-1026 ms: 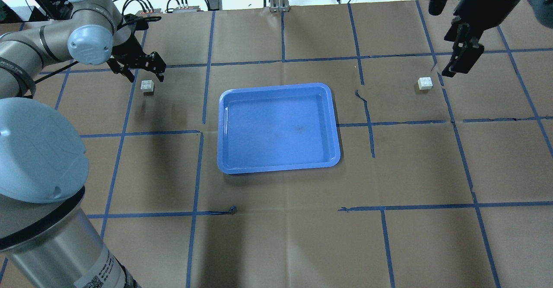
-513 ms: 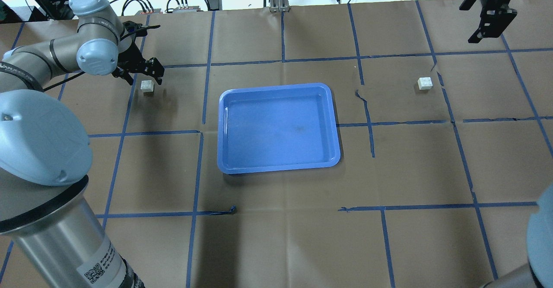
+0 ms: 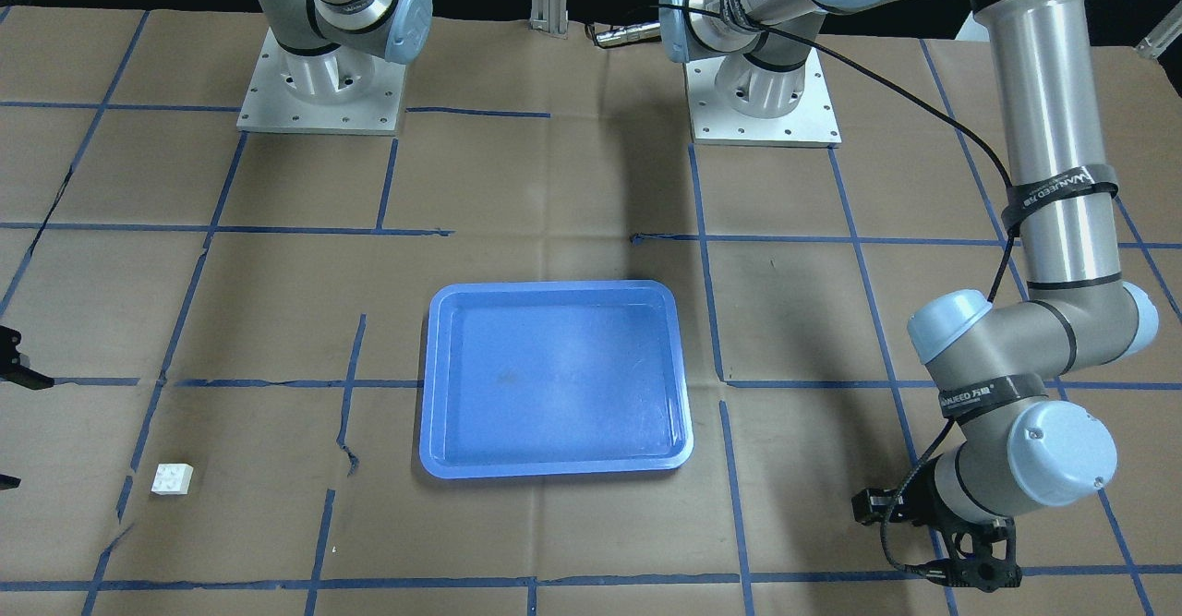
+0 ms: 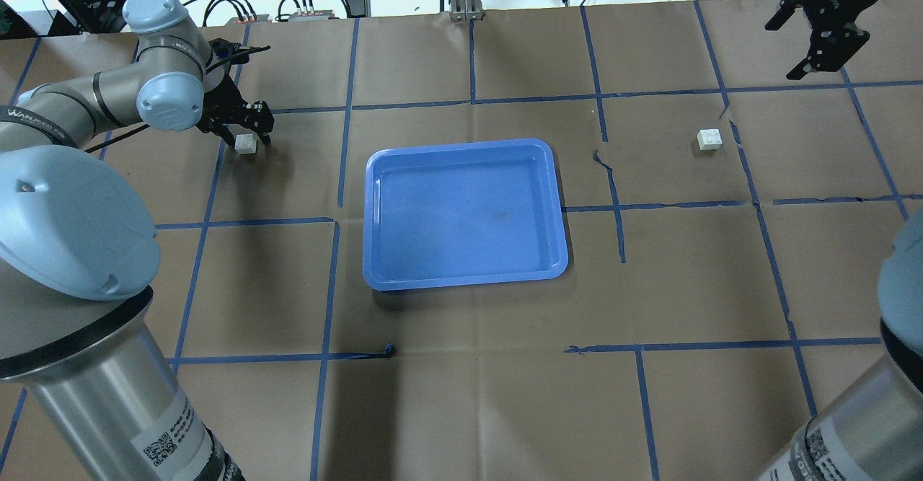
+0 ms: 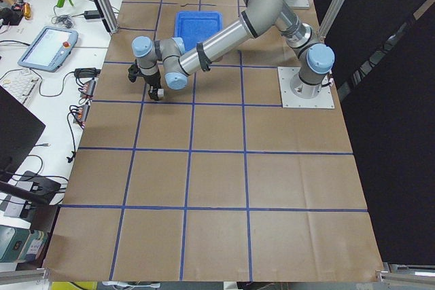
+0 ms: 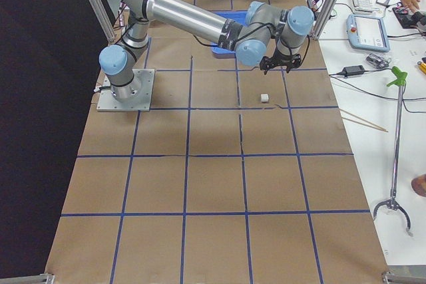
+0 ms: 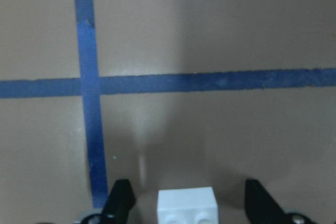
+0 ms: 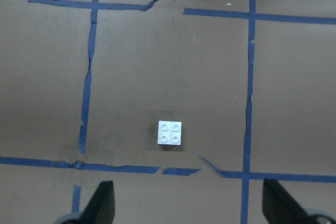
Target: Assemble white blocks and place on blue tray
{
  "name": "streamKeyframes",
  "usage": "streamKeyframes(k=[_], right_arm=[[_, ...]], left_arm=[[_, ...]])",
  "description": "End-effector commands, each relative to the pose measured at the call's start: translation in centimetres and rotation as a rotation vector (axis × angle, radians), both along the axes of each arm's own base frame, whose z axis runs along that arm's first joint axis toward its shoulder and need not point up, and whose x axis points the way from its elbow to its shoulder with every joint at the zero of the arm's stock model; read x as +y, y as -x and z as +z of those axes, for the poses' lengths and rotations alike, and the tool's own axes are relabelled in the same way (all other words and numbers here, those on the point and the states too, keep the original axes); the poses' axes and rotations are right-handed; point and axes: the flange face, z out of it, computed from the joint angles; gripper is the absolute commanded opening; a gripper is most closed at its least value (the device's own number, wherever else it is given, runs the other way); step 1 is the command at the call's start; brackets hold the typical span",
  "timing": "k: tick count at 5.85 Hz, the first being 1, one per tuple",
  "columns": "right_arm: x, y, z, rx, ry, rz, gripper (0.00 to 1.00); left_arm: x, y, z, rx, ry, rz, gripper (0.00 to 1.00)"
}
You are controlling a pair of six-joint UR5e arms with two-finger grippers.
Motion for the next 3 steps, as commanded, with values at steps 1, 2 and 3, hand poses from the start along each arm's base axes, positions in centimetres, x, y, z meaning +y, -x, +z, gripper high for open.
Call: streamKeyframes(k=[1, 2, 3], right_arm=[[-1.3, 2.8, -6.7, -0.143, -0.001, 0.071, 1.00], [-1.4, 3.6, -9.5, -0.221, -0.011, 0.041, 1.00], [-0.7, 3.9, -12.4, -0.309, -0.024, -0.002, 1.00]], left_arm=[[0.6, 0.3, 0.7, 0.013, -0.004, 0.001, 0.44], [1.2, 0.7, 0.8, 0.037, -0.004, 0.000, 0.44], [1.3, 0.7, 1.2, 0.036, 0.000, -0.002, 0.37]])
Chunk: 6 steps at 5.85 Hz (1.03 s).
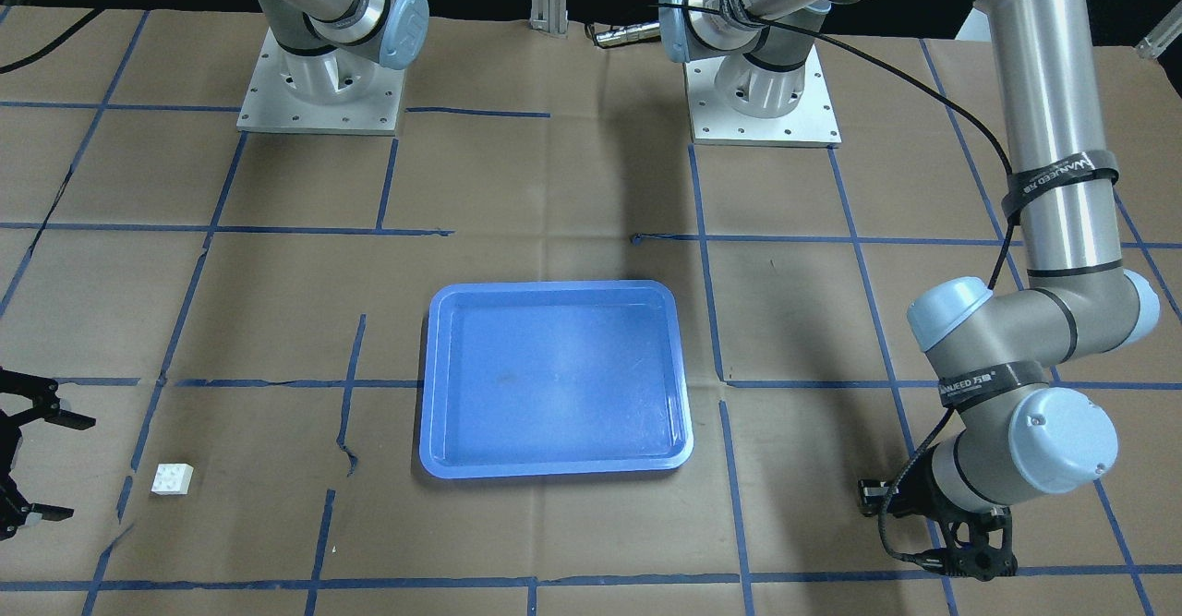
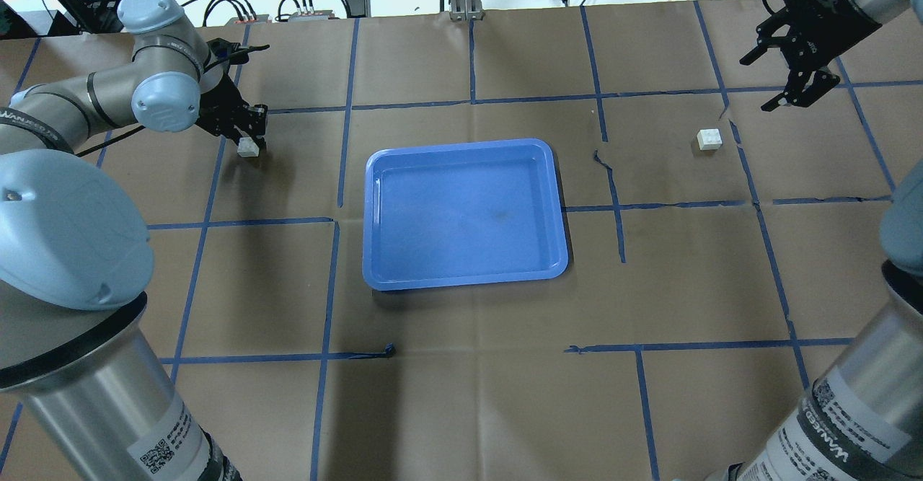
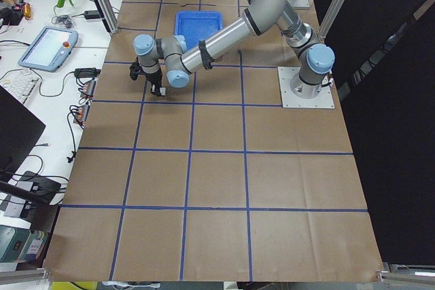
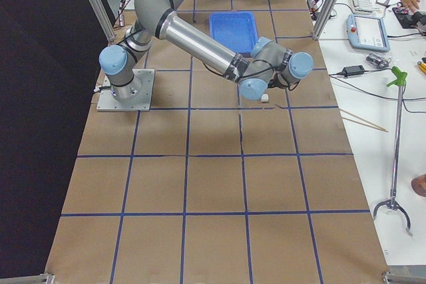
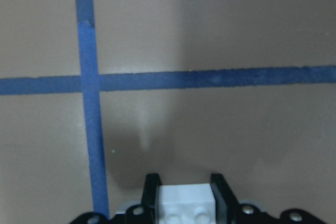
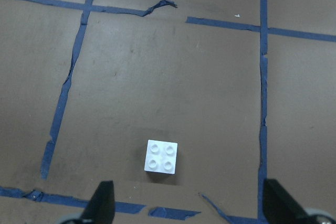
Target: Assemble white blocks and place on blue tray
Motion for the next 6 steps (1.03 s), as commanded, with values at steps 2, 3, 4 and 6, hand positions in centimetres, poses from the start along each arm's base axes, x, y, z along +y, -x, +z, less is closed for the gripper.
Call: streamKeyframes(k=[2, 3, 4, 6], right_arm=[[0.4, 0.3, -6.7, -0.160, -0.014, -0.067, 1.00], [0.4, 0.6, -8.5, -0.171, -0.028, -0.074, 1.00], [0.7, 1.6, -10.0, -0.217, -0.034, -0.106, 1.00], [1.8, 1.0, -11.9, -0.236, -0.067, -0.104, 1.00]], left_arm=[[2.8, 2.1, 2.4, 0.008, -0.024, -0.233, 0.29], [4.9, 6.6, 2.4, 0.021, -0.042, -0.569, 0.21], [5.5, 9.1, 3.1, 0.026, -0.031, -0.854, 0.21], [6.5, 14.8, 4.8, 0.027, -0.002, -1.340, 0.21]])
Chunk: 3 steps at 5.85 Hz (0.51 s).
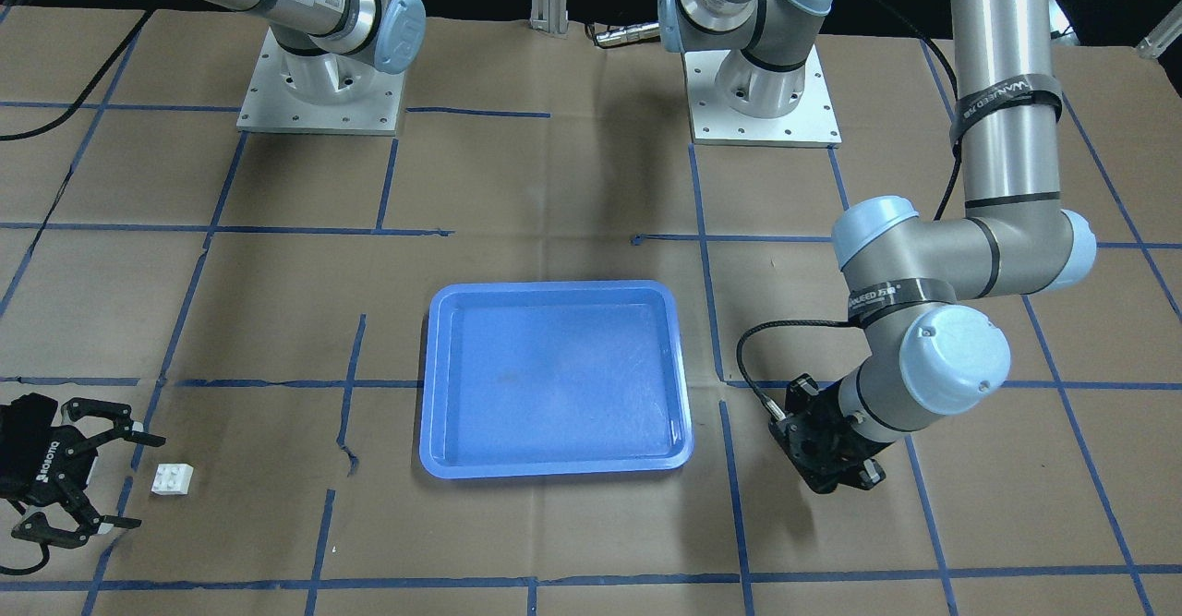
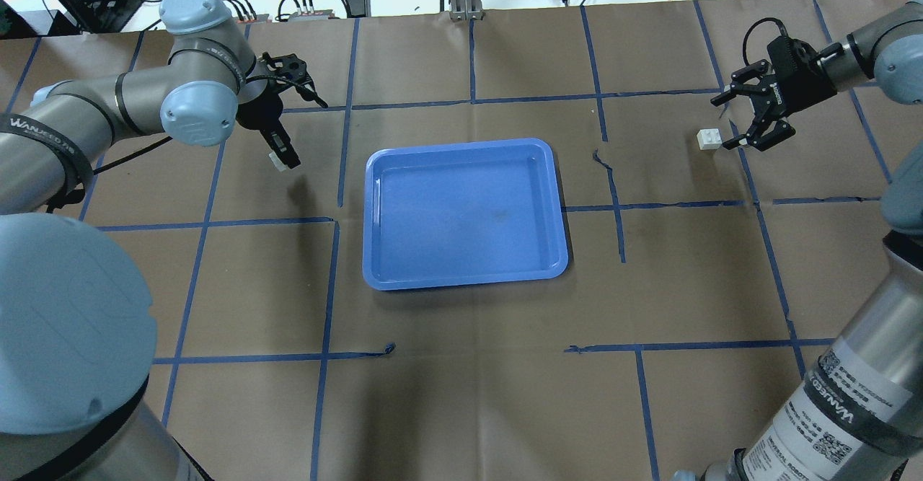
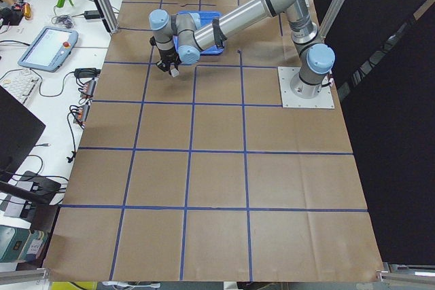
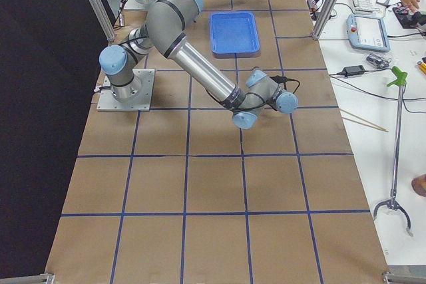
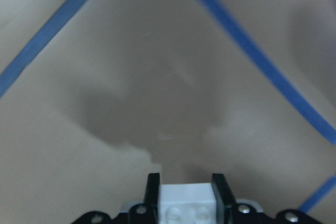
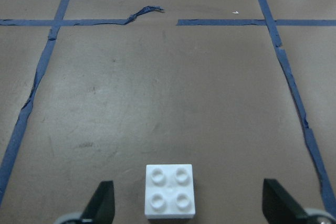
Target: Assemble white blocks and place on blue tray
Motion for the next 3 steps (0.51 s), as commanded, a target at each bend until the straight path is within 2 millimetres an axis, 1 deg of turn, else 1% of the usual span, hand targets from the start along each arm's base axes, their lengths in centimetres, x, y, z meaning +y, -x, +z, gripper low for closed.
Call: streamKeyframes(k=[1, 2, 3], right_arm=[[0.9, -0.4, -1.7, -0.008, -0.009, 0.002, 1.00], [1.1, -0.5, -1.9, -0.003, -0.011, 0.004, 1.00], [1.1, -0.5, -1.8, -0.003, -0.012, 0.003, 0.98]], left_arm=[[2.4, 9.9, 2.3, -0.005, 0.037, -0.455, 0.10], [4.2, 15.3, 2.1, -0.020, 0.040, -0.535, 0.10], [5.1, 17.2, 0.6, -0.010, 0.114, -0.547, 0.11]])
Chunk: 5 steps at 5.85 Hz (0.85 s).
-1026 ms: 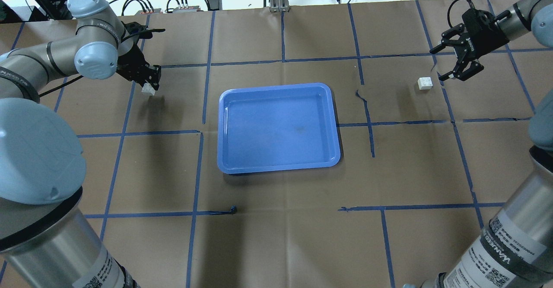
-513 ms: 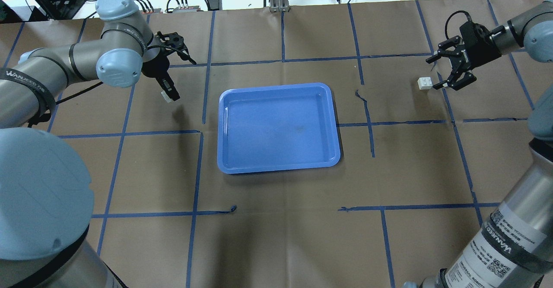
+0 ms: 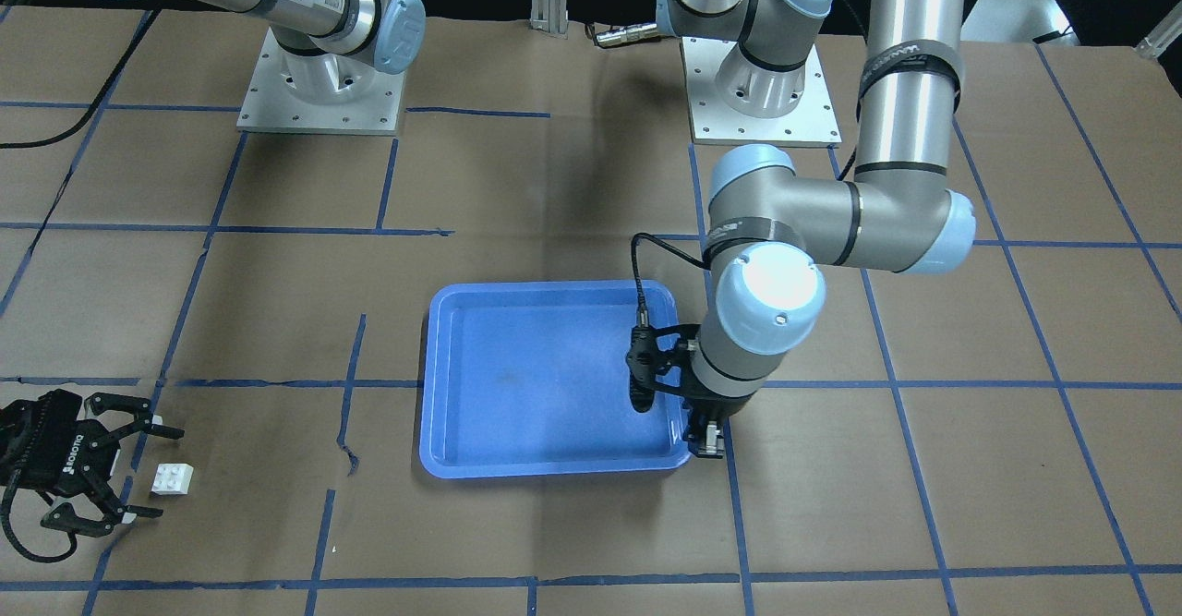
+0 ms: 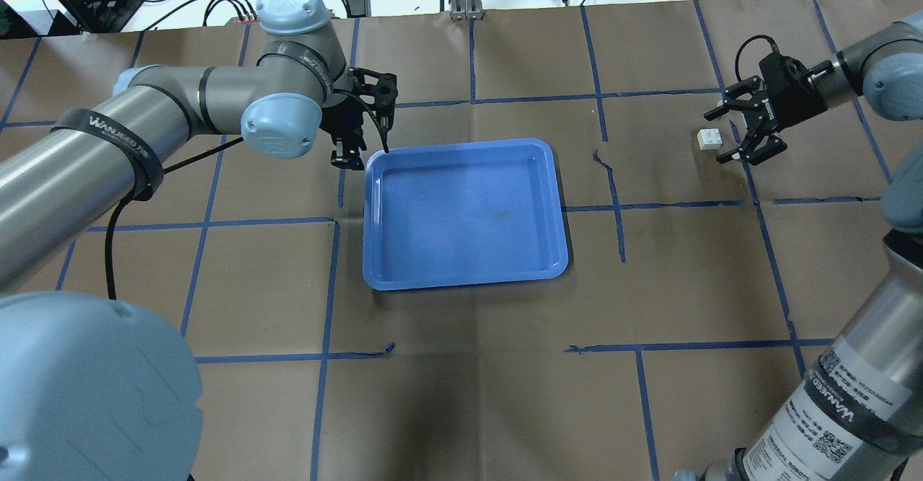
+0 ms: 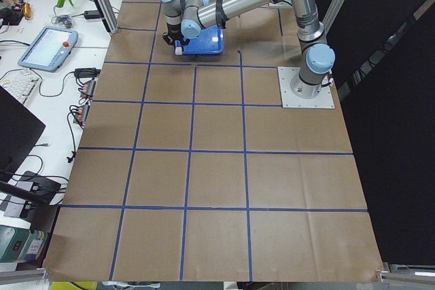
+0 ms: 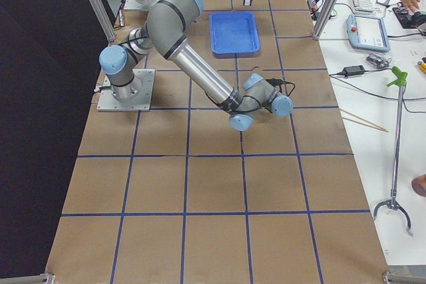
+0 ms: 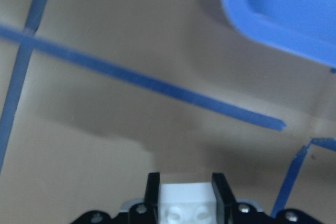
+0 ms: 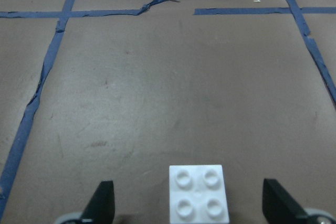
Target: Assemble white blocks and place on blue tray
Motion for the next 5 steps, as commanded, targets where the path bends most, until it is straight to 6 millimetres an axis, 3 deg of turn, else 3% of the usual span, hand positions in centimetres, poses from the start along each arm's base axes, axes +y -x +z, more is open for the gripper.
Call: streamKeyframes(k=[1, 2, 4, 5], right_arm=[[0.1, 0.0, 0.0, -0.001, -0.001, -0.003, 0.90], [0.0, 0.0, 0.0, 0.000, 0.001, -0.003, 0.75], [0.0, 0.1, 0.1, 0.002, 0.001, -0.003, 0.58], [0.0, 0.0, 0.4, 0.005, 0.005, -0.003, 0.50]], left_arm=[[3.6, 4.7, -3.0, 0.022, 0.036, 0.015, 0.12], [6.4, 9.3, -3.2, 0.014, 0.025, -0.028, 0.12], [8.7, 12.5, -5.3, 0.013, -0.007, -0.023, 0.06], [8.8, 12.7, -5.6, 0.015, -0.015, -0.016, 0.07]])
